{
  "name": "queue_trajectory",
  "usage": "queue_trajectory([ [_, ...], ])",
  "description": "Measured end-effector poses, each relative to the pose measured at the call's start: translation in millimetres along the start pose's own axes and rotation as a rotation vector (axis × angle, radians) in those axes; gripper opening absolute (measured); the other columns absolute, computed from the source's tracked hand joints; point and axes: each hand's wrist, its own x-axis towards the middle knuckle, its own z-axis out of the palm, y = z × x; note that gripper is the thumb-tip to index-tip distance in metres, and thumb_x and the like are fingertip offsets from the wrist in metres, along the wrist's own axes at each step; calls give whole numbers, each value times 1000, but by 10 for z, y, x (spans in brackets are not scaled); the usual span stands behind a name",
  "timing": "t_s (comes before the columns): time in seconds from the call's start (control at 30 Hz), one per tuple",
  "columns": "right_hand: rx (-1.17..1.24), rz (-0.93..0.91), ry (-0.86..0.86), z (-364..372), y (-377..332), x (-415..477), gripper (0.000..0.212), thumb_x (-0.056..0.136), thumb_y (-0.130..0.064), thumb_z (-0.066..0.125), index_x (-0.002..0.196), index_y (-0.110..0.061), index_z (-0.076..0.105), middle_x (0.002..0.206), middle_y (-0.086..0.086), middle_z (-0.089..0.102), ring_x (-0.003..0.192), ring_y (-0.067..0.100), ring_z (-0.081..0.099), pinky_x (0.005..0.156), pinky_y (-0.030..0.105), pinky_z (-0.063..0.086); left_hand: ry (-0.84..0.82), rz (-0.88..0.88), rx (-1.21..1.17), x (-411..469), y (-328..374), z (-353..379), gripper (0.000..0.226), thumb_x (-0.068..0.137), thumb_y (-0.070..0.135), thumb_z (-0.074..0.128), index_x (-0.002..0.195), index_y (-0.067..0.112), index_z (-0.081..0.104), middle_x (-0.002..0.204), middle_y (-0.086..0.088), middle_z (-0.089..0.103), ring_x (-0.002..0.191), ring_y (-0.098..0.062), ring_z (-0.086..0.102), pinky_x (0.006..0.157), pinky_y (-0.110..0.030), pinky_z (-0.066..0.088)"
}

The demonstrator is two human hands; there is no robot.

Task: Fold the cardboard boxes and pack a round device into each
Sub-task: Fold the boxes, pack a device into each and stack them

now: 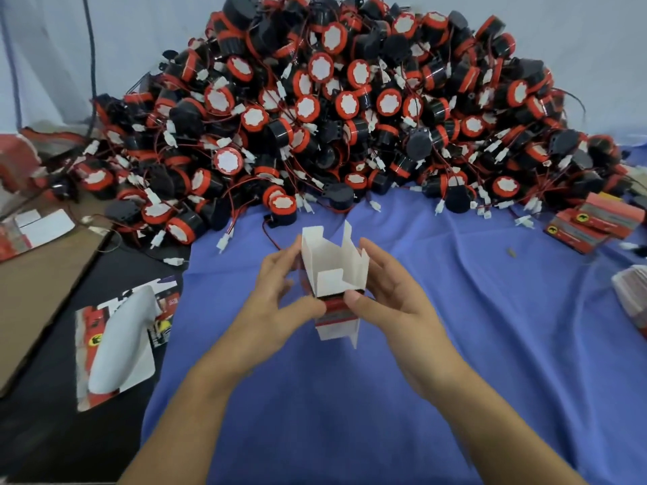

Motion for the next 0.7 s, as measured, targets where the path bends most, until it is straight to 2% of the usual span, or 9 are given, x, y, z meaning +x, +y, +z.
queue_trajectory([
  [0.1,-75,51,-72,-98,22,10,77,92,5,69,153,-34,41,153,-16,51,142,6,47,106,32,52,-74,26,42,-44,-44,-130,80,80,27,78,150,44,44,152,23,47,142,-2,44,118,-44,38],
  [0.17,-152,54,-128,-146,25,30,85,87,-3,78,154,-37,38,151,-21,52,141,9,49,106,37,53,-90,46,48,-50,-81,-166,76,84,17,74,151,39,44,152,24,49,142,0,43,114,-35,45],
  [0.23,-244,51,-131,-159,-3,52,92,77,-23,87,153,-42,38,144,-27,55,136,3,52,98,25,54,-61,54,14,-48,-108,-178,70,88,11,68,149,38,48,149,25,52,140,3,45,105,-17,46],
  [0.33,-359,22,-36,-122,-19,74,93,65,-38,92,145,-50,46,138,-24,57,130,-3,52,95,24,52,17,50,-13,-41,-145,-164,60,97,2,64,144,38,54,142,24,59,135,4,50,105,-13,45],
  [0.4,-405,-9,20,-96,-4,77,84,66,-34,95,137,-51,53,138,-21,56,130,-3,51,101,28,48,-1,51,-19,-48,-139,-130,62,96,5,67,139,48,55,141,25,60,135,4,51,106,-14,45],
  [0.47,-388,-16,12,-93,7,84,80,75,-19,92,139,-45,53,141,-19,57,133,-3,50,105,29,48,-59,67,-22,-57,-129,-95,67,92,12,69,139,56,52,145,25,56,138,5,47,103,-15,48],
  [0.53,-268,23,-64,-115,-2,100,77,85,-1,80,147,-34,49,142,-13,60,135,2,52,102,29,52,-77,71,-30,-57,-128,-101,78,88,20,77,151,47,40,154,26,45,145,4,37,111,-27,44],
  [0.6,-143,64,-121,-156,-30,109,70,90,5,71,148,-25,48,138,-9,66,130,6,59,99,22,53,-71,55,-79,-56,-118,-139,89,81,32,83,156,42,35,157,27,40,148,4,33,116,-35,35],
  [0.7,-149,40,-109,-258,-50,128,52,93,0,68,140,-20,59,131,-2,71,126,14,64,102,26,52,84,21,-144,-46,-95,-176,79,75,42,86,144,40,47,142,18,60,136,0,51,114,-38,38],
])
